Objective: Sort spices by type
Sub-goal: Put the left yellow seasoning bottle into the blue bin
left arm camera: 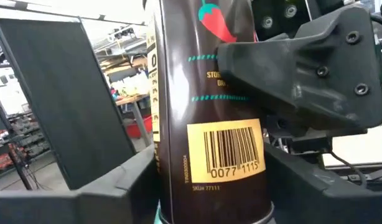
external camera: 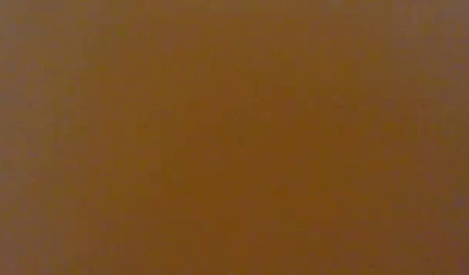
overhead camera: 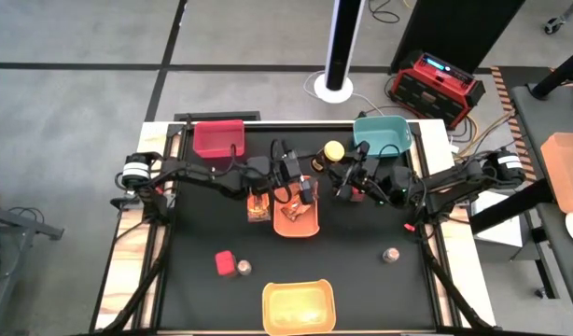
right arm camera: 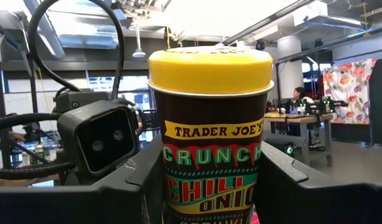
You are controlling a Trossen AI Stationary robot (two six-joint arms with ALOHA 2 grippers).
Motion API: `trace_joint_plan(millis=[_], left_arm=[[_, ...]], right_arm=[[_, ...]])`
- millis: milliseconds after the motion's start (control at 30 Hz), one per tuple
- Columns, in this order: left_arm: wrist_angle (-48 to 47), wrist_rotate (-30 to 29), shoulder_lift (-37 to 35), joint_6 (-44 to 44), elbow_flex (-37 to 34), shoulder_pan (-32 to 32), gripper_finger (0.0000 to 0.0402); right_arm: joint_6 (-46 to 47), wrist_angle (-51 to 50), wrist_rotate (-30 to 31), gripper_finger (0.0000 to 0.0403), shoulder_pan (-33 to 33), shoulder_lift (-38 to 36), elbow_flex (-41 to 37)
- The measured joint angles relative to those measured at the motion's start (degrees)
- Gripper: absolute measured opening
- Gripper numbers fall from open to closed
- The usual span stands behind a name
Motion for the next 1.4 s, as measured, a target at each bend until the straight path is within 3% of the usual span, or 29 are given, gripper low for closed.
trace_joint_plan(millis=[200, 433, 533, 700, 833, 967, 1100, 1400], left_arm=[[-0.13, -0.16, 0.00, -0.10, -0.15, 0.00, 0.0206], [-5.22, -1.43, 0.00, 1.60, -0.42, -0.10, 0.0215], [-6.93, -4.10, -0.16, 2.31, -0.42, -0.17, 0.0211], [-11.32, -5.05, -0.43, 4.83, -0.42, -0.27, 0.0208], [-14.71, -4.98, -0.61, 8.41, -0.42, -0.74, 0.0209], [-13.46, -4.16, -0.63, 10.53, -0.42, -1.73, 0.0209], [-12.27, -3.82, -0.66, 12.68, -0.42, -2.66, 0.0209], [-12.68, -3.85, -0.66, 13.16, -0.42, -3.43, 0.0210]], right_arm=[[0.13, -0.62, 0.15, 0.0176, 0.01, 0.01, -0.01], [4.77, -8.85, 2.28, 0.0274, 0.24, -4.32, -0.02], [6.99, -19.56, 2.58, 0.0311, 0.24, -8.60, 0.56], [9.77, -49.92, 2.29, 0.0345, 0.74, -16.92, 7.67], [11.69, -71.88, 1.66, 0.0350, 2.24, -19.08, 16.10], [10.52, -85.20, 1.67, 0.0346, 3.65, -17.37, 22.95], [5.40, -91.77, 1.22, 0.0339, 5.56, -13.84, 27.10], [3.97, -95.81, 1.70, 0.0320, 6.10, -8.66, 32.68]])
